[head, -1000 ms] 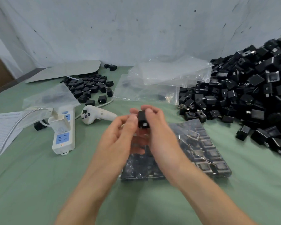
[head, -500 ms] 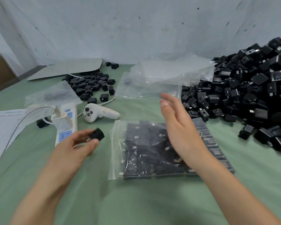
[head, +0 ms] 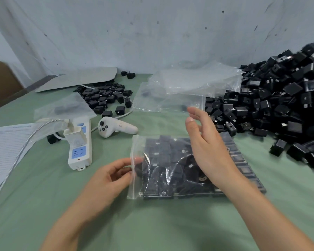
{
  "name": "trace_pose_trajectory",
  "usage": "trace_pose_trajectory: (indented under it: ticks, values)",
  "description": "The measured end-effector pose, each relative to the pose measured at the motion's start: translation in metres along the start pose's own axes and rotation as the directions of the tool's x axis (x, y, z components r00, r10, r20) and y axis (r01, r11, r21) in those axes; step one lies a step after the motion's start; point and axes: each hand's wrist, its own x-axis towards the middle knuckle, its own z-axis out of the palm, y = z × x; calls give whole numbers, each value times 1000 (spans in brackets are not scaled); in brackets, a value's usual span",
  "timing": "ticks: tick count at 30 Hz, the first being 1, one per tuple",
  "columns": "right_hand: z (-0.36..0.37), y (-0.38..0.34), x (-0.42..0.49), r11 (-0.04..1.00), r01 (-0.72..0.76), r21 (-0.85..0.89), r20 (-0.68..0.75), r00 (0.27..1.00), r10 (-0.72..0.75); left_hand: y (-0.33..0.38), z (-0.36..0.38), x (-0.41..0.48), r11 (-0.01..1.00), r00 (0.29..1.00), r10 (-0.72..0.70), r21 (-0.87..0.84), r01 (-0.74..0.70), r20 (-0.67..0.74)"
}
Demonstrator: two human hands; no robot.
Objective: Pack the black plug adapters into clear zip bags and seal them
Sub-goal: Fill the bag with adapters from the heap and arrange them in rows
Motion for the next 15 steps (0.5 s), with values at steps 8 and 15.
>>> trace_pose_trajectory:
  ticks: [8, 15]
  values:
    - [-1, 3, 2, 1000, -5, 2, -19, 1000, 5, -3, 5, -1, 998, 1000, -5, 57, 6, -19]
    - [-2, 3, 3, 1000, -11, -11, -28, 1000, 10, 3, 10, 1, 999, 995, -52, 4, 53, -87]
